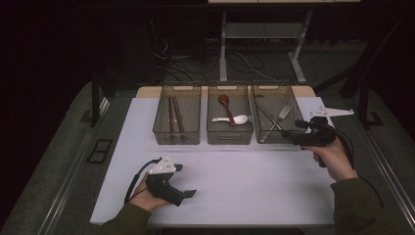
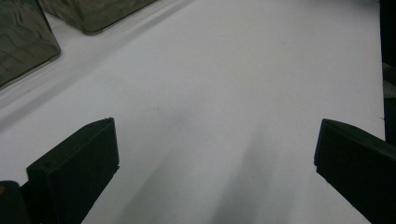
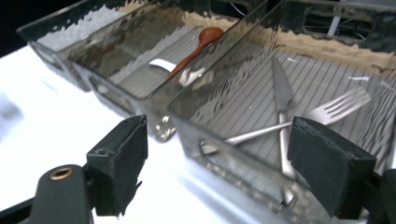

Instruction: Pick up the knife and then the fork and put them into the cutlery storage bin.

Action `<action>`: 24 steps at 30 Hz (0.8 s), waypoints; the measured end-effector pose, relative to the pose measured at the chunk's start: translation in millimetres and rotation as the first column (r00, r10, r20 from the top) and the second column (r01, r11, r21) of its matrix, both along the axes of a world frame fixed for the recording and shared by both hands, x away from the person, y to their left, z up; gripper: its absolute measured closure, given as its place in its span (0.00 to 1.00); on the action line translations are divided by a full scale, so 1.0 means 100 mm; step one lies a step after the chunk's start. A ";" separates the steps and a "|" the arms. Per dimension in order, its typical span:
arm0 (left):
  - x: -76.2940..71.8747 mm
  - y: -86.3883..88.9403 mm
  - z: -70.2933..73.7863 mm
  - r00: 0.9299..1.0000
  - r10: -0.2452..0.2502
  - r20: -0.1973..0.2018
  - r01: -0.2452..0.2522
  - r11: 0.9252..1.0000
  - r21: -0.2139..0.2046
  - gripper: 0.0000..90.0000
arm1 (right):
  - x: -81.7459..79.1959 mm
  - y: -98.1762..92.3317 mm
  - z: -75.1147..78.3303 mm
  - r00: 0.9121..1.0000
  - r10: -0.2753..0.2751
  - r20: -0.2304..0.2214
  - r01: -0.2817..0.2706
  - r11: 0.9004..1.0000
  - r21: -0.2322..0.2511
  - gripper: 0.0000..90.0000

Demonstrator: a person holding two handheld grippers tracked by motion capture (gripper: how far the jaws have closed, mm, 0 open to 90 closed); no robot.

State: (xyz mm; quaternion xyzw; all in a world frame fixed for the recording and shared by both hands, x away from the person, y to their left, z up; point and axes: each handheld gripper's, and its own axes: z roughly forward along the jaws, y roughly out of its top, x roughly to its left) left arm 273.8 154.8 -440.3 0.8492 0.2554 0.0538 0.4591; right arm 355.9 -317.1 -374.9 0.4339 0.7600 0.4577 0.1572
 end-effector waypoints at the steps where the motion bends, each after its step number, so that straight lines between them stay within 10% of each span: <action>1: 0.00 0.00 0.00 1.000 0.000 0.000 0.000 1.000 0.001 0.00 | -0.04 0.00 -0.03 1.000 -0.003 0.007 0.002 1.000 0.006 0.22; 24: 0.00 0.02 0.00 1.000 0.009 0.004 -0.009 1.000 0.004 0.00 | -0.64 0.15 -0.53 0.999 0.035 0.017 -0.035 0.999 -0.024 0.20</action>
